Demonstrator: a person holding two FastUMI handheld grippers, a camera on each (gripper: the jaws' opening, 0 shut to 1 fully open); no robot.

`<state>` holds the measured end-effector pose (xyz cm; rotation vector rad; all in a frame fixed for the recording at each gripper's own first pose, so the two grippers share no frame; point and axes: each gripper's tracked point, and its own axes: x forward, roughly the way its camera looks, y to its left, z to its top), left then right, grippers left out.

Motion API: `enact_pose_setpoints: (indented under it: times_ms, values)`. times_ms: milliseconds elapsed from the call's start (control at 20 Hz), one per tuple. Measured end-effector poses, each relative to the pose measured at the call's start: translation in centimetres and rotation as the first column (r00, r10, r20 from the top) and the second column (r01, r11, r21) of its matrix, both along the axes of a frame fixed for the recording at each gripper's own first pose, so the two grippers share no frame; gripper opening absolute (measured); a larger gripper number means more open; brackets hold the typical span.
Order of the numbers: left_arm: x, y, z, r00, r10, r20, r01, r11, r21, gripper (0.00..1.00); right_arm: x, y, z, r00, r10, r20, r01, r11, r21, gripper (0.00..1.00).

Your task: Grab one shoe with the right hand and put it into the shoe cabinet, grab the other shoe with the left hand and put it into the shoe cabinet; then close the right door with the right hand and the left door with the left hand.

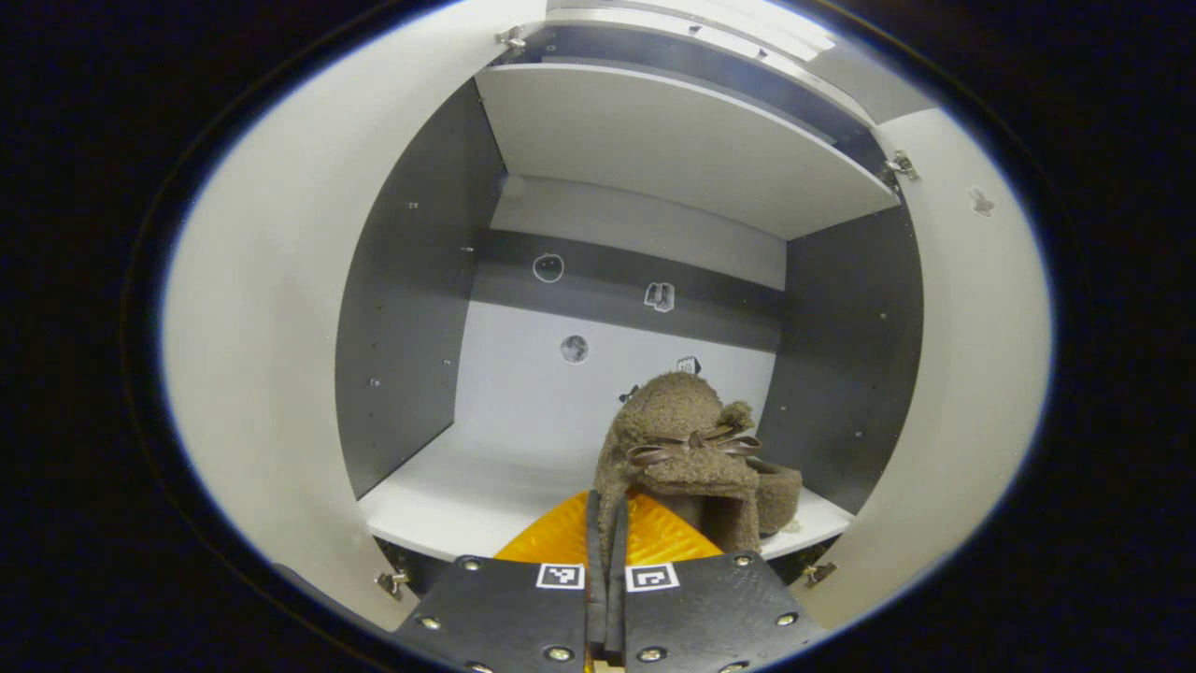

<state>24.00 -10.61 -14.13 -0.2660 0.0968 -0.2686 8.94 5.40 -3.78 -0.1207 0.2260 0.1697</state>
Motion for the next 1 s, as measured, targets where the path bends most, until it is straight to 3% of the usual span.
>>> enact_pose_setpoints:
  times_ms: [250, 300, 350, 500, 550, 600, 900, 1000]
  values:
    - [4.6, 0.2, 0.0, 1.0, 0.026, -0.014, -0.026, 1.0, -0.006, 0.01, 0.1, 0.3, -0.1, 1.0, -0.014, -0.001, 0.014, 1.0, -0.006, 0.98]
    - [5.4, 0.1, -0.3, 0.999, 0.031, -0.019, -0.031, 1.0, 0.002, 0.06, 0.1, 0.3, -0.1, 1.0, -0.017, -0.001, 0.017, 1.0, -0.008, 0.98]
    - [6.3, 0.2, -0.6, 0.999, 0.037, -0.026, -0.037, 0.999, 0.008, 0.01, 0.1, 0.3, -0.2, 1.0, -0.02, -0.002, 0.02, 1.0, -0.011, 0.98]
    - [8.1, 0.3, -1.7, 0.997, 0.053, -0.057, -0.052, 0.999, 0.015, 0.01, 0.1, 0.2, -0.2, 0.999, -0.032, -0.003, 0.032, 0.999, -0.013, 0.98]
    - [8.6, 0.3, -2.0, 0.996, 0.057, -0.067, -0.056, 0.998, 0.016, 0.06, 0.1, 0.0, -0.3, 0.999, -0.038, -0.003, 0.038, 0.999, -0.015, 0.98]
    - [8.9, 0.3, -2.4, 0.995, 0.065, -0.076, -0.063, 0.998, 0.029, 0.01, 0.1, 0.0, -0.3, 0.999, -0.04, -0.006, 0.04, 0.999, -0.014, 0.98]
    - [9.9, 0.5, -3.0, 0.992, 0.093, -0.085, -0.085, 0.991, 0.101, 0.01, -0.2, 0.0, -0.2, 0.999, -0.037, -0.008, 0.037, 0.999, -0.011, 0.98]
    - [9.7, 0.4, -2.7, 0.991, 0.103, -0.081, -0.095, 0.991, 0.097, 0.08, -0.4, -0.1, -0.1, 1.0, -0.031, -0.005, 0.03, 1.0, -0.006, 0.98]
